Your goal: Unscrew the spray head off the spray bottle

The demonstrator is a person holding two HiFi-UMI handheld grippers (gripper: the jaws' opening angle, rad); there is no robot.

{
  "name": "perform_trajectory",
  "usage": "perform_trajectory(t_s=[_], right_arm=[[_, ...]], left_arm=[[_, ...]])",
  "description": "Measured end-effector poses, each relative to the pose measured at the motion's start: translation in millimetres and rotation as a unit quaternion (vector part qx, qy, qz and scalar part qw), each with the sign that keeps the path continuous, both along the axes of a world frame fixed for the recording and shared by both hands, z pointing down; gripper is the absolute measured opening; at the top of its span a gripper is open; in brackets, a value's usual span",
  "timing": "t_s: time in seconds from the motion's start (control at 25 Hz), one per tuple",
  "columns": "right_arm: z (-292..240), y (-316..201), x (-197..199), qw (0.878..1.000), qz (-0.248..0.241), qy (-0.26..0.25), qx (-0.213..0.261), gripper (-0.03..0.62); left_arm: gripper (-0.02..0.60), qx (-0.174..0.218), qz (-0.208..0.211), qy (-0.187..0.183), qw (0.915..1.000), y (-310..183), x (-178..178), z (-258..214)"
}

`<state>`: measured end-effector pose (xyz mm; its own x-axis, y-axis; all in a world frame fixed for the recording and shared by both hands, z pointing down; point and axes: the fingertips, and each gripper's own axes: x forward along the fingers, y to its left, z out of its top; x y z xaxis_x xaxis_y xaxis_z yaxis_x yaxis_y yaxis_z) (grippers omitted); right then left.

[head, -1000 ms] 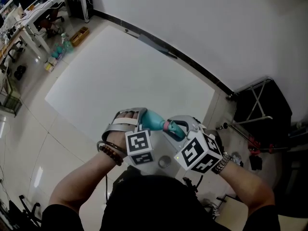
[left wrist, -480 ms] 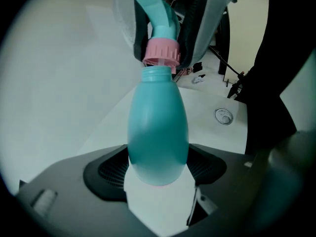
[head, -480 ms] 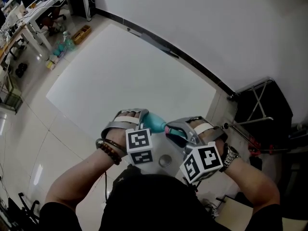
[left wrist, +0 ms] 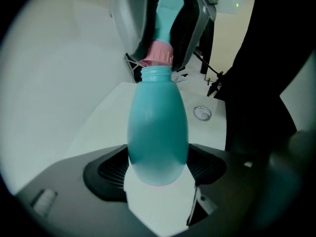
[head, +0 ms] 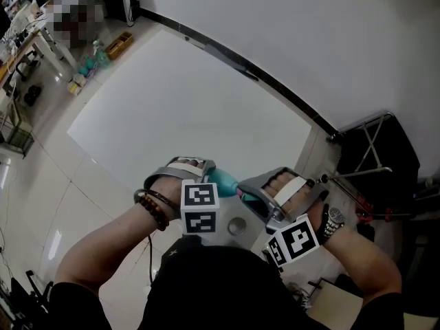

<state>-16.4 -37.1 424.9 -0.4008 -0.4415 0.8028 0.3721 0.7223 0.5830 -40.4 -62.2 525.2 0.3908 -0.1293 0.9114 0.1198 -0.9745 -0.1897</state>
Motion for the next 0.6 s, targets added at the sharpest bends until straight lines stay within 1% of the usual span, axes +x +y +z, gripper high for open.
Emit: perform_trajectory(t_s=[0.16, 0.24, 0.44, 0.6], right_arm=[[4.3, 12.8, -4.3, 0.997, -0.061, 0.024, 0.032, 0.124], [6.1, 20.5, -7.9, 0.995, -0.087, 0.032, 0.040, 0.124], [7.6, 33.2, -14.3, 0.993, -0.111, 0.026, 0.037, 0.124], [8.7, 39.8, -16.3, 0.992, -0.121, 0.027, 0.026, 0.124]], left_arm=[[0.393, -0.035, 0.033, -0.014, 0.9988, 14.2, -4.4, 2.2], [0.393, -0.049, 0.050, -0.023, 0.9972, 21.5, -6.8, 4.7], [0.393, -0.073, 0.094, -0.043, 0.9919, 37.2, -9.2, 7.8], [0.393, -0.085, 0.110, -0.046, 0.9892, 43.6, -8.7, 7.2]])
